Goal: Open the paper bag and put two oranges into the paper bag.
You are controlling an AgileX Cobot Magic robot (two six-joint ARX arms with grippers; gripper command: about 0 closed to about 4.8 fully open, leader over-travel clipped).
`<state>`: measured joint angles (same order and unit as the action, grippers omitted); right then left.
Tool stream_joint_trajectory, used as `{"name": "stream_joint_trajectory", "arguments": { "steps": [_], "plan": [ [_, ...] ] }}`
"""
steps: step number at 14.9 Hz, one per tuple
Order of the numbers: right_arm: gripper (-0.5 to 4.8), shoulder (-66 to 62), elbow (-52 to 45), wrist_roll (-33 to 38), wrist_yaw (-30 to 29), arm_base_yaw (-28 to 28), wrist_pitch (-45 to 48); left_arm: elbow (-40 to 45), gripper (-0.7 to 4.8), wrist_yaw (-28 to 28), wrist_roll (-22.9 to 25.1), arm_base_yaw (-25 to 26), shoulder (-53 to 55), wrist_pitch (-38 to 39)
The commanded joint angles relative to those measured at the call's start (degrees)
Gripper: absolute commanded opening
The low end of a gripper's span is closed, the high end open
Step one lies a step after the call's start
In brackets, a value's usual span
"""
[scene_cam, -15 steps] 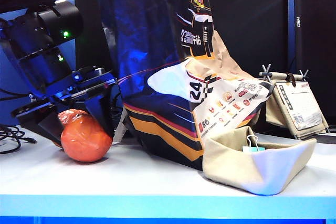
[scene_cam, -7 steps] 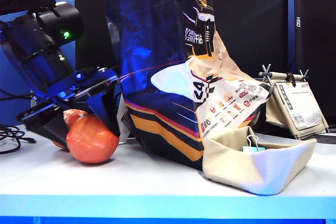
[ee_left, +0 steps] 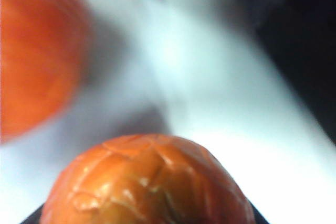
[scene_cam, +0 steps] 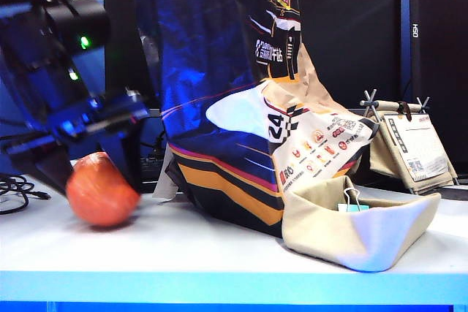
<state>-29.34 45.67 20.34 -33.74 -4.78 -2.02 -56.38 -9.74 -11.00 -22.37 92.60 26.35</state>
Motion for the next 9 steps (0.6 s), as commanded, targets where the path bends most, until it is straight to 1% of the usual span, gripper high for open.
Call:
{"name": "stream_joint_trajectory", "arguments": {
  "steps": [1, 3, 4, 5, 7, 8, 9],
  "plan": [
    [2.97, -5.3, 0.4, 8.3, -10.8, 2.4, 4.0, -0.2, -0.06, 4.5, 0.6, 0.0, -7.1, 0.2],
    [2.97, -9.4, 3.0, 8.6, -10.7, 8.8, 5.8, -0.2, -0.06, 5.5, 0.7, 0.0, -11.8, 1.5],
    [2.97, -12.3, 5.6, 8.6, -9.7, 12.9, 5.5, -0.3, -0.06, 7.3, 0.7, 0.0, -14.1, 2.8],
    [2.98, -18.3, 11.1, 8.3, -8.9, 20.2, 5.3, -1.8, -0.05, 10.1, 1.5, 0.0, -17.1, 5.9],
    [3.12, -28.6, 20.4, 6.3, -7.3, 29.3, 3.2, -5.9, -0.06, 12.8, 3.6, 0.1, -20.7, 11.6],
    [3.22, -33.6, 24.7, 4.9, -7.3, 31.6, 0.7, -8.0, -0.06, 13.7, 4.6, 0.1, -21.7, 13.7],
    [3.6, -38.2, 28.5, 3.9, -7.1, 33.0, -2.0, -10.0, -0.06, 14.0, 6.2, 0.1, -22.5, 15.5]
  ]
}}
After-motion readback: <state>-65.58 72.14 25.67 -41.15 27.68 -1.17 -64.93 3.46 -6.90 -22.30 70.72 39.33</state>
